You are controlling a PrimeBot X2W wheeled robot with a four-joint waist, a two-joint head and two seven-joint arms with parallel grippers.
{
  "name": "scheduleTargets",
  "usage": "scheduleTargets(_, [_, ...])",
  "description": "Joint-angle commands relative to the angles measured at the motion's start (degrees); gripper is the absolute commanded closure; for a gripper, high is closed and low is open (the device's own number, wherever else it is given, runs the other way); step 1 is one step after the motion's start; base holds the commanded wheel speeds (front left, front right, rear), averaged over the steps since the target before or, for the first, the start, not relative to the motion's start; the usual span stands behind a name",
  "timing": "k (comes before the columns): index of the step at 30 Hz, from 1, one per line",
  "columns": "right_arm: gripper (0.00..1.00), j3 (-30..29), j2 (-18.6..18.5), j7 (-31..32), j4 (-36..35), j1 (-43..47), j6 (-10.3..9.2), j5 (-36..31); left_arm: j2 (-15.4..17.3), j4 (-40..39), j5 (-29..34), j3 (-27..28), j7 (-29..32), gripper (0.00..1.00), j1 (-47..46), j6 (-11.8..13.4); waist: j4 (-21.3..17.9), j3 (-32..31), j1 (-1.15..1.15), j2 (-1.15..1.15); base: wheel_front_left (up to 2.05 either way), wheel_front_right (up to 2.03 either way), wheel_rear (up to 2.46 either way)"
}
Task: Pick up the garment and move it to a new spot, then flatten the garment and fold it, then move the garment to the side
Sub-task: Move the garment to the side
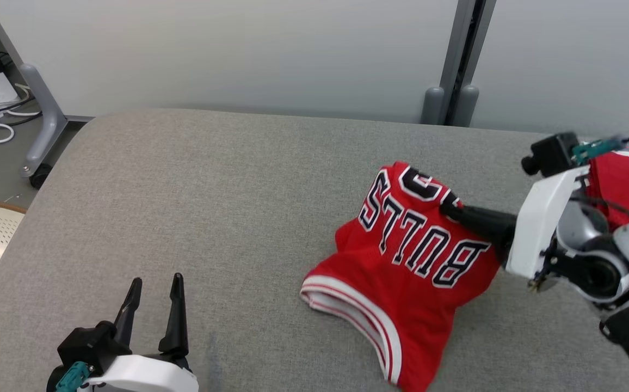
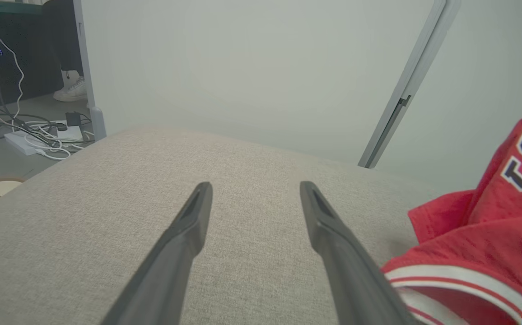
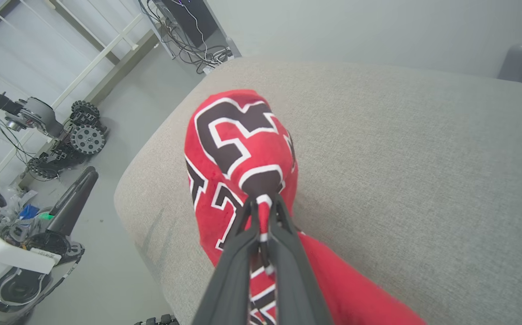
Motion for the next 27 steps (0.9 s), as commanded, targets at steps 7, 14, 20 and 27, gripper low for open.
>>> scheduleTargets(7, [1.0, -1.3, -2.6, 3.0, 5.6, -9.9, 0.03, 4.7, -1.4, -0.2, 1.1, 1.0, -0.3, 0.0, -3.0, -1.0, -0.5, 3.9, 0.0, 0.0, 0.0, 0.0, 0.0])
scheduleTargets(14, [1.0, -2.8, -5.7, -3.0, 9.9, -16.0, 0.02, 6.2, -2.6, 0.1, 2.7, 1.9, -0.2, 0.0, -5.4, -2.0, -2.1, 7.9, 0.0, 0.0, 0.0, 0.0, 0.0])
scheduleTargets(20, [1.0, -2.0, -10.0, -7.9, 13.0, -19.7, 0.03, 6.9, -3.1, 0.2, 4.2, 2.2, -0.2, 0.0, -7.7, -2.7, -3.7, 11.4, 0.0, 0.0, 0.0, 0.0, 0.0])
scheduleTargets(27, [1.0, -0.2, -16.1, -11.1, 14.6, -22.5, 0.03, 7.3, -2.9, 0.2, 5.5, 2.7, -0.2, 0.0, -9.8, -3.1, -5.0, 14.8, 0.0, 0.0, 0.0, 0.0, 0.0])
